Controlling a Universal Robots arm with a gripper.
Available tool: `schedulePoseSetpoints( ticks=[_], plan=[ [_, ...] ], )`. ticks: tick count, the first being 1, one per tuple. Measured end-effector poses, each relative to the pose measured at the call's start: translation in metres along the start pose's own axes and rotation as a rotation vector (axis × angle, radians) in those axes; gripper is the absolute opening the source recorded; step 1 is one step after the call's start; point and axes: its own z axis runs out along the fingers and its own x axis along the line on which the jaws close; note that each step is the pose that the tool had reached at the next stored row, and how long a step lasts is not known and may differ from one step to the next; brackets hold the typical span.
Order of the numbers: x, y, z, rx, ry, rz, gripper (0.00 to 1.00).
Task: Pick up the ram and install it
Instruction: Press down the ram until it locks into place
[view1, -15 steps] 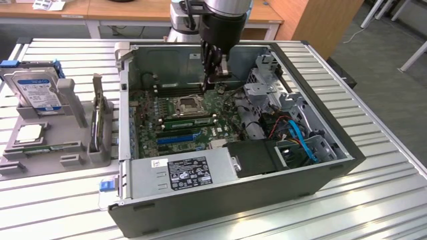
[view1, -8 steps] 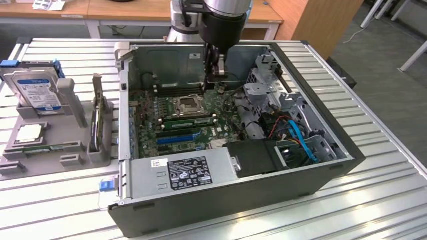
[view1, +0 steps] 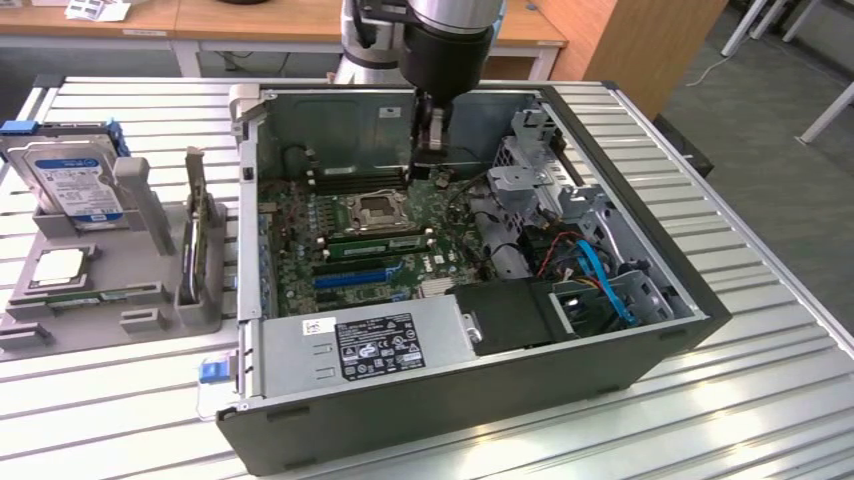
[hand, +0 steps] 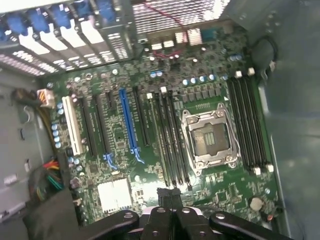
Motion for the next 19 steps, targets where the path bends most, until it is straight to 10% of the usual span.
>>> schedulePoseSetpoints(
  ticks=[19],
  plan=[
    [0.0,0.0,0.0001,0.0102,-0.0056,0.336,0.11]
  ],
)
